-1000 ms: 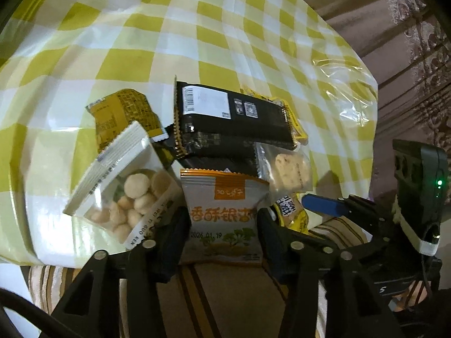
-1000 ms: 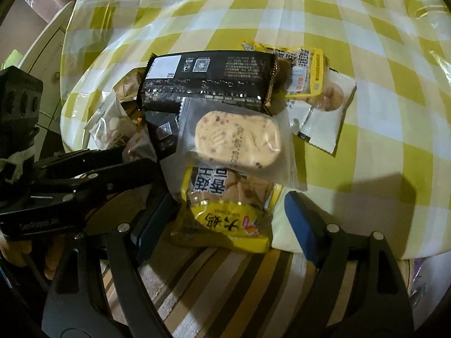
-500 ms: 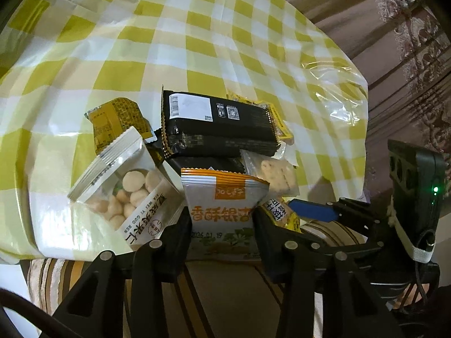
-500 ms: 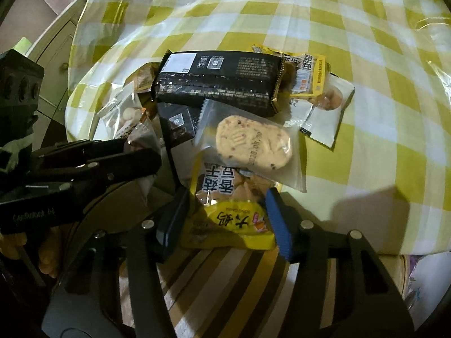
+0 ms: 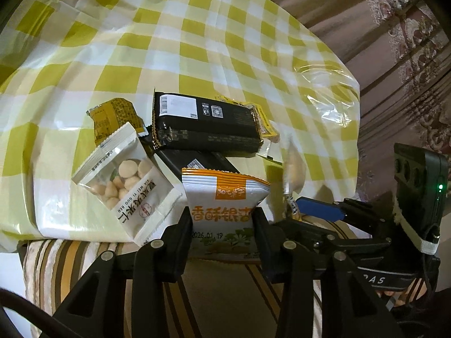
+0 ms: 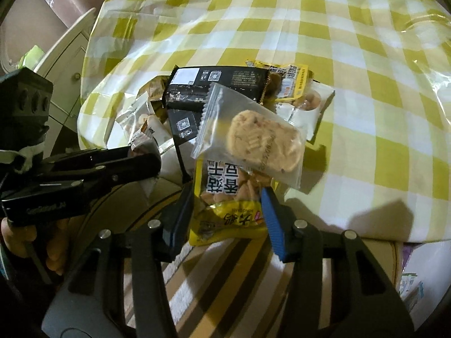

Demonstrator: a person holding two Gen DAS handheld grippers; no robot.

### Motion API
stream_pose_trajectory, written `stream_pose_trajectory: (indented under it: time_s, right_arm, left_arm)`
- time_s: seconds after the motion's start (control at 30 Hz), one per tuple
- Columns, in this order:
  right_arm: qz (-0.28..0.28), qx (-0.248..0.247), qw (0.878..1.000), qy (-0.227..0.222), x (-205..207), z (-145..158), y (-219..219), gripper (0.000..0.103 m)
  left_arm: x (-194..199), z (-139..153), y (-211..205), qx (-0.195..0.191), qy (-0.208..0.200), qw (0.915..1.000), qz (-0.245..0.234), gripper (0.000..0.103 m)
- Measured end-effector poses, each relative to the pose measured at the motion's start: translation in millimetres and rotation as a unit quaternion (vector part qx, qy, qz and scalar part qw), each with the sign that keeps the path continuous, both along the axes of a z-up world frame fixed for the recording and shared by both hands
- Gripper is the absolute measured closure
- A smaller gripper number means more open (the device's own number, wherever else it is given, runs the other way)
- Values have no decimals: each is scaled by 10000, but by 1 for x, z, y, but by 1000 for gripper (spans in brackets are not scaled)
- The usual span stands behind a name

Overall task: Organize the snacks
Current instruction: 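Grasp the orange-white biscuit packet with the left gripper while the right gripper grasps a yellow packet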

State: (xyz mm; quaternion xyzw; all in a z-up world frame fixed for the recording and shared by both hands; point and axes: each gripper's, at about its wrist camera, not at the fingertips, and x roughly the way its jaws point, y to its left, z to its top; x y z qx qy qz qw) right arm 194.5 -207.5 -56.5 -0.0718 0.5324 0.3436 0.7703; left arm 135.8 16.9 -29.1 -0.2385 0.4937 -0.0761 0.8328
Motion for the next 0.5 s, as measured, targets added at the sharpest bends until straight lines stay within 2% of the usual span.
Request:
stream_pose_trajectory:
  time_s: [0.23,0.3,0.5]
  right_arm:
    - [-138,281,9991,278,9,0,-19,53]
    - [-107,352,9988,313,9,1,-23,74]
    - [-106,475,9981,375,10,1,-33,75]
  left_arm:
    - [-2,4,-6,37,-12,10000,-38,61]
    - [-3,5,-7,29,-14,10000,-37,61]
    - [0,7,-16,28,1,9999,-131,61]
